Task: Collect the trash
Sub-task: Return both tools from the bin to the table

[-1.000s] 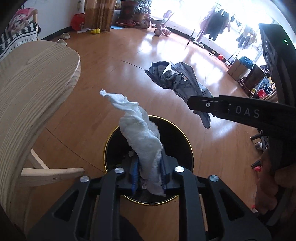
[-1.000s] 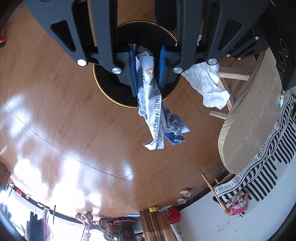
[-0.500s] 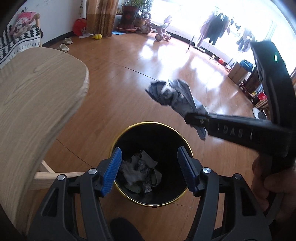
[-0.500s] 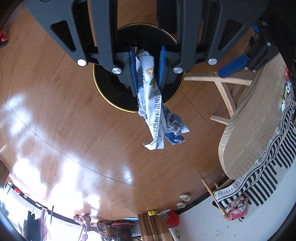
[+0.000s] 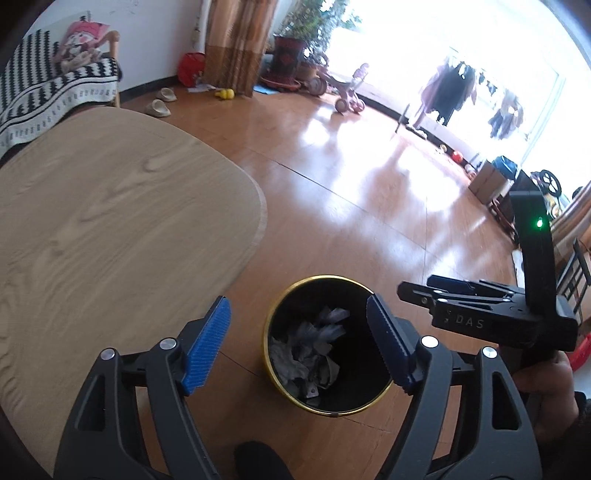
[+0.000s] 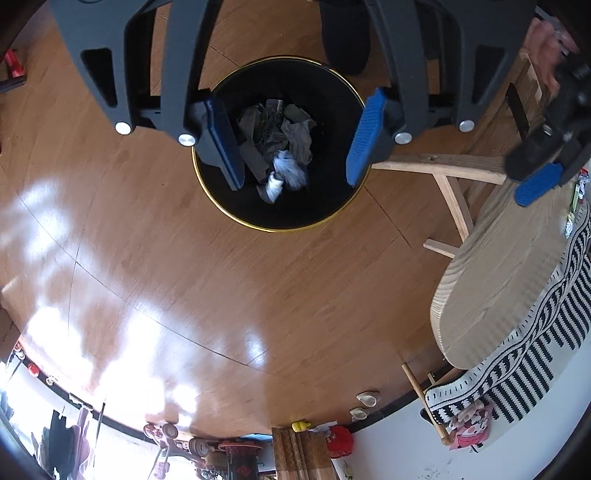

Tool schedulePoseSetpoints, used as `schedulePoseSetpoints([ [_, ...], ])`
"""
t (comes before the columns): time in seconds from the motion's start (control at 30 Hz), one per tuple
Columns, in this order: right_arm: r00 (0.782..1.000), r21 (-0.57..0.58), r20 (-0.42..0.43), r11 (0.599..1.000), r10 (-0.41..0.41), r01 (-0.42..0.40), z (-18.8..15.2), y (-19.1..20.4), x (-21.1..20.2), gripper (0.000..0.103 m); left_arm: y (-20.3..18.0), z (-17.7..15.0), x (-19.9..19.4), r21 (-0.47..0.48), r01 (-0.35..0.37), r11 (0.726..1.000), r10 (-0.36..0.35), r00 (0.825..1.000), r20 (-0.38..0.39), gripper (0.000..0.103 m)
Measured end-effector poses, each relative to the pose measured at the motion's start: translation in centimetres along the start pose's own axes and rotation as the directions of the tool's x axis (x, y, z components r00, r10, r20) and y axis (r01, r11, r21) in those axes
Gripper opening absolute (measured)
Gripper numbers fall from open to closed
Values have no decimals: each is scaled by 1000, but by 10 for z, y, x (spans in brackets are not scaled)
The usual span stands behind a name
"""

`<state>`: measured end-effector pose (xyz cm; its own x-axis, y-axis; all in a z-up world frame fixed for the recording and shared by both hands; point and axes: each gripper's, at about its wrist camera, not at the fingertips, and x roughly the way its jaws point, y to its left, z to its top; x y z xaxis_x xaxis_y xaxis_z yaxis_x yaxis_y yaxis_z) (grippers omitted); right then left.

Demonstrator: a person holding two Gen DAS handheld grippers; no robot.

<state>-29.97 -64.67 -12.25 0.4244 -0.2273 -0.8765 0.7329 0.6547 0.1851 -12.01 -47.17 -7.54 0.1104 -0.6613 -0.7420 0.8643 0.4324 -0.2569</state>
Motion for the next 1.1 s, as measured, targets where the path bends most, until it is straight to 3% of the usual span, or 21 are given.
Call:
schedulePoseSetpoints([
  [0.17,999,-43,39,999,31,-29,8,37,-13,58,33,1,-35,-55,-43,998,46,998,43,78],
  [0.27,995,-95,76,994,68,-61,14,76,-22,64,60,3,-62,-106,-82,991,91,993,80,83],
  [0.47,984,-221,87,966,156,-134,21,174,-24,73,133,-8,-123,-209,-222,952,253,958,136,88],
  [0.63,971,-309,62,930,231,-202,26,263,-19,73,214,-36,-178,-322,-368,872,425,896,126,88],
  [0.77,960,-370,37,897,276,-243,19,330,-12,73,279,-70,-223,-393,-494,775,566,820,86,88],
  [0.83,956,-392,7,881,292,-266,13,363,-5,73,304,-84,-240,-419,-529,738,605,793,66,88],
  [0.97,941,-427,-50,844,336,-324,0,422,4,73,349,-109,-264,-469,-554,688,635,772,19,88],
  [1.1,932,-485,-81,803,352,-346,-15,471,7,73,372,-124,-268,-475,-559,680,632,775,-7,88],
])
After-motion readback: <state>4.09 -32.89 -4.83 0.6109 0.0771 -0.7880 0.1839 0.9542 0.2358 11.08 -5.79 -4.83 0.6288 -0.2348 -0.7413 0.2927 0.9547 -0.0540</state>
